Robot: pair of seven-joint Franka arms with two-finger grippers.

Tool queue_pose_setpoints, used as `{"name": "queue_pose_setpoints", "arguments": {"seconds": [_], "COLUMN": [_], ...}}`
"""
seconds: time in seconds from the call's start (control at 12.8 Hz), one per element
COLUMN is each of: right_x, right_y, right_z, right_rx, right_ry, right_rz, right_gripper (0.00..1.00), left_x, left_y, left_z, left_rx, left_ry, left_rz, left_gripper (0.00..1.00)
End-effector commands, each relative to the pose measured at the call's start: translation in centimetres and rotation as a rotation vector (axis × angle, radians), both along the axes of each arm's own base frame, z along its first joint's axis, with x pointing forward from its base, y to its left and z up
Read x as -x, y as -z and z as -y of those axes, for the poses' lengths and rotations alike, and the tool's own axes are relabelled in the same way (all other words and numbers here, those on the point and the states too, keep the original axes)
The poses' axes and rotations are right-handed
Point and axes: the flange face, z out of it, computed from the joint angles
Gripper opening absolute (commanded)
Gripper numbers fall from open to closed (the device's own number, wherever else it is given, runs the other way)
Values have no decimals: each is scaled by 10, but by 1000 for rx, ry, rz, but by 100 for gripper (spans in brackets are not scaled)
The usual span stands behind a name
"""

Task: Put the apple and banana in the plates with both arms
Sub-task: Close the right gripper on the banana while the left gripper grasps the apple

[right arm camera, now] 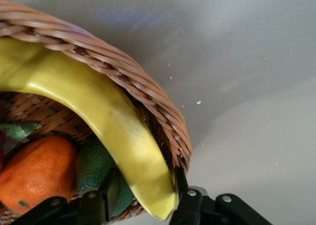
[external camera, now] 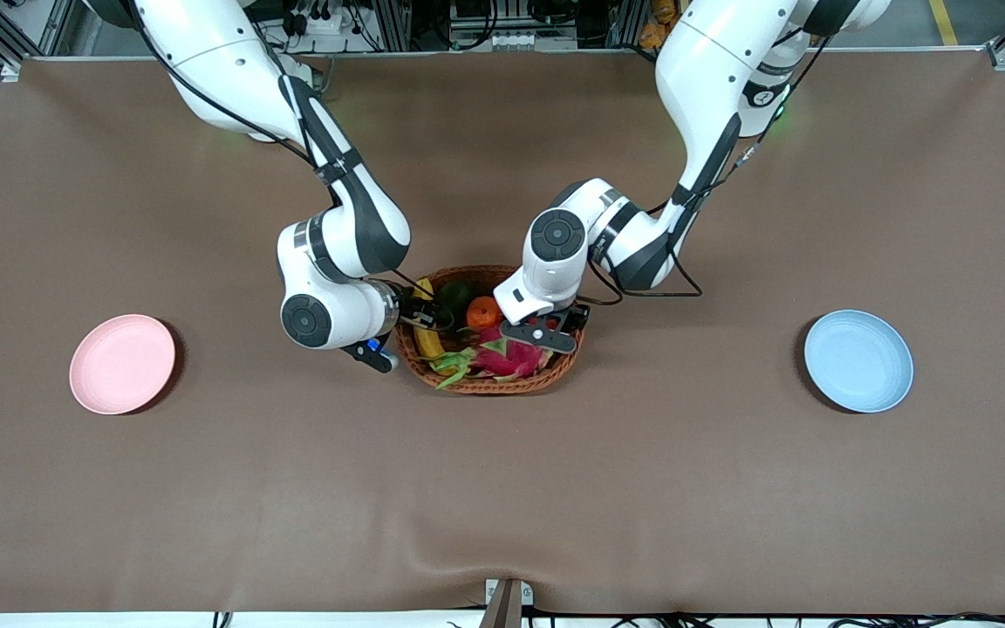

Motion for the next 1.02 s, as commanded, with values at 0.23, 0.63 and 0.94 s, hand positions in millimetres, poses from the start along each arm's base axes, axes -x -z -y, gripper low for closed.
{"name": "queue_pose_setpoints", "arguments": {"seconds": [0.23,0.63,0.94], "right_x": [4,-10,-21], "right_y": [-22,-76,-118], "right_z": [8,35,33], "right_rx": [7,-22,-37], "right_ry": [12,20,12], "right_rz": [3,-52,-73], "right_gripper": [0,0,0], "left_x": [-3,0,-15], "left_y": [-24,-97,-155], "left_z": [8,-4,-44], "left_rx": [15,-5,-5], "left_ry": [-4,-21,-83], "left_rz": [26,4,-12], "left_gripper": [0,0,0]}}
